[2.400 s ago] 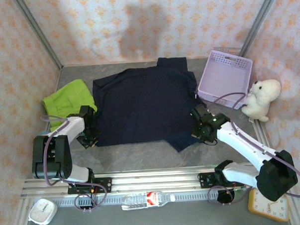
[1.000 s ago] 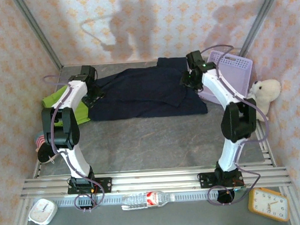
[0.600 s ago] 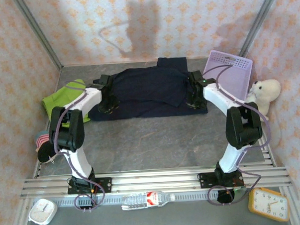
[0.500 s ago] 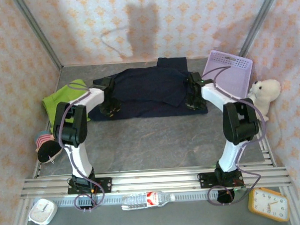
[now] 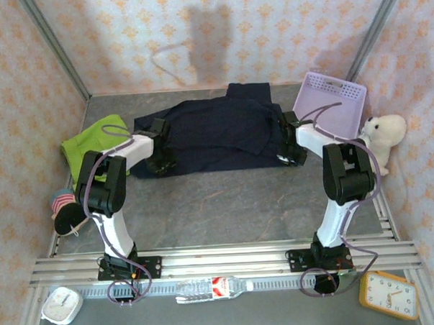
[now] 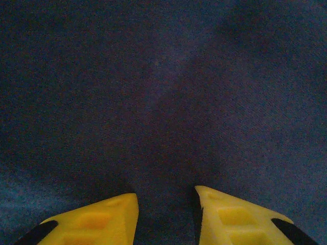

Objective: Fold and stack the mixed laundry pile

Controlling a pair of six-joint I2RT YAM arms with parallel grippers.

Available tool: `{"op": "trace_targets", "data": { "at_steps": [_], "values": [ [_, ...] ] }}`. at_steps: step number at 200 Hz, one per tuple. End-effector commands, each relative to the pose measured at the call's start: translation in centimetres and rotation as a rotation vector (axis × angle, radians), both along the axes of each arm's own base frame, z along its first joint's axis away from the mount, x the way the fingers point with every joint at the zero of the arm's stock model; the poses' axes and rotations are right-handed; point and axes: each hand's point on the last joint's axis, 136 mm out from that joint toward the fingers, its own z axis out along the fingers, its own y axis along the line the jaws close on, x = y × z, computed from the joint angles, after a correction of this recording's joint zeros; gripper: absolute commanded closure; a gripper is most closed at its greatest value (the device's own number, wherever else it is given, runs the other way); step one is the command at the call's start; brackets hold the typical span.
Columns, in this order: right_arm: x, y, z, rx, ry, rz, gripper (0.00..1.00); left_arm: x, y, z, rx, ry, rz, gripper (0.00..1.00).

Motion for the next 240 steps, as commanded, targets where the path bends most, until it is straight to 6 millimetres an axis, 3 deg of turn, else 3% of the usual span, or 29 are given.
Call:
{"op": "trace_targets", "data": {
  "at_steps": [1, 23, 39, 71, 94, 121, 169, 196, 240],
  "values": [
    [-3.5, -1.2, 0.0, -0.032, 0.083, -0.014, 0.86, -4.4, -0.4, -1.1, 0.034, 0.101, -0.028, 0.65],
    [-5.1, -1.4, 0.2, -0.038, 0.093, -0.009, 0.87, -5.9, -0.3, -0.8, 0.032, 0.102, -0.019, 0.65],
    [-5.4, -1.6, 1.7, -0.037, 0.054, -0.009, 0.86, -7.1, 0.4, -0.7, 0.055, 0.118, -0.021, 0.64],
    [-2.8, 1.0, 6.2, 0.096, -0.128, 0.041, 0.84, -7.7, 1.0, 1.2, 0.076, 0.091, -0.029, 0.62],
    [-0.6, 3.6, 7.6, 0.131, -0.188, 0.099, 0.84, -6.6, 1.1, 3.2, 0.086, 0.038, -0.018, 0.56],
    [1.5, 5.7, 5.8, 0.1, -0.177, 0.122, 0.84, -5.3, 1.7, 3.8, 0.126, -0.003, 0.001, 0.49],
    [2.5, 5.1, 1.0, 0.035, -0.074, 0.081, 0.86, -5.0, 2.9, 0.9, 0.201, 0.05, 0.02, 0.48],
    [0.4, 4.1, -0.4, 0.001, 0.005, 0.067, 0.87, -5.7, 3.8, -0.2, 0.218, 0.099, 0.017, 0.48],
    [-6.1, 3.6, -2.1, 0.058, 0.132, 0.005, 0.88, -7.1, 5.2, 0.6, 0.256, 0.119, -0.04, 0.48]
  ]
}}
